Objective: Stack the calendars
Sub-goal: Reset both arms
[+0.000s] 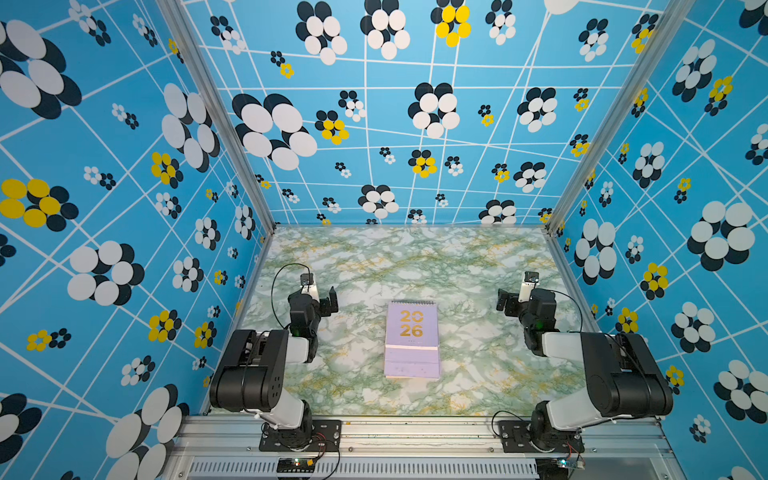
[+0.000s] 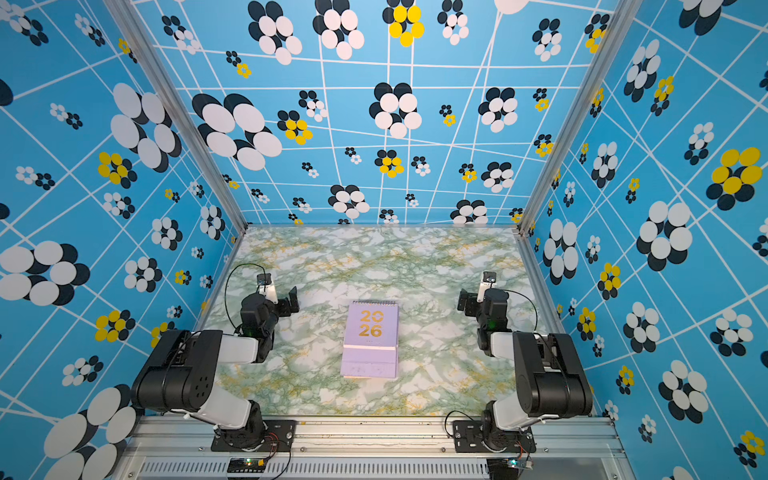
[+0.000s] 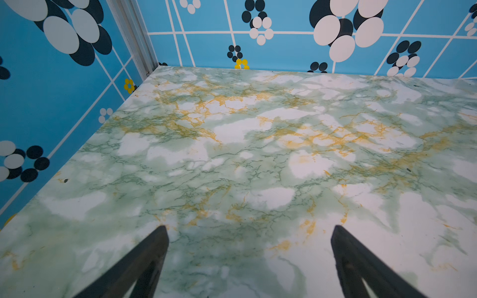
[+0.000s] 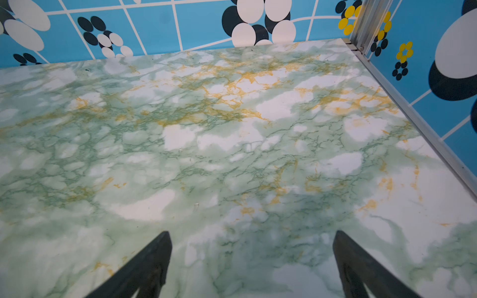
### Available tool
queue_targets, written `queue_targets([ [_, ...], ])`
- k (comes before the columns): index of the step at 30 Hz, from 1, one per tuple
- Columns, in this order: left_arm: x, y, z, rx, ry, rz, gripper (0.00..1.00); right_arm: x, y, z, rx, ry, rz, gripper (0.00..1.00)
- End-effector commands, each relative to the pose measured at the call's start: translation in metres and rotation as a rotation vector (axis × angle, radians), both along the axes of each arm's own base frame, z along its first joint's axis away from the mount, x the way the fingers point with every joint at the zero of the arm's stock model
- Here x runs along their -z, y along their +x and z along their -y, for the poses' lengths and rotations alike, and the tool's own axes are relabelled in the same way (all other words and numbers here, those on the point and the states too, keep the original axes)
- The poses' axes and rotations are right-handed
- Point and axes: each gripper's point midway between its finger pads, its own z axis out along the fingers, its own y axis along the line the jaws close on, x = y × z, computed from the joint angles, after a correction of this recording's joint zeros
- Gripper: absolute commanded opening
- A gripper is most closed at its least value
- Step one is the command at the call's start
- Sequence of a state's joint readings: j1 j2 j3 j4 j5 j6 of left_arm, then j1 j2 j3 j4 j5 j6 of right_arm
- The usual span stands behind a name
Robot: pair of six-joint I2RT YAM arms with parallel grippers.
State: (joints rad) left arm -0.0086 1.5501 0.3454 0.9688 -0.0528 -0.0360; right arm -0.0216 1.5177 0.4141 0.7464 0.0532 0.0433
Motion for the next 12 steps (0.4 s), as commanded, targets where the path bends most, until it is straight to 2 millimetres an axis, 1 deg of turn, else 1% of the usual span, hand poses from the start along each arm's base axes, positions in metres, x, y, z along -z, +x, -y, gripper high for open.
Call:
queue_targets([
  [1,-0.0049,0.0039,-0.0017,-0.006,0.007,0.016,0.99,-0.0114,0.005,-0.0025,-0.012,-0.018,0.041,0.99],
  [8,-0.0061,0.0032,-0.0058,-0.046,0.022,0.021,1.0,-0.0107,0.0049,-0.0026,-0.004,-0.027,0.04,0.99],
  [12,-0.0058,0.0034,-0.0038,-0.037,0.027,0.017,1.0,-0.0125,0.0009,-0.0053,0.004,-0.06,0.056,0.99],
])
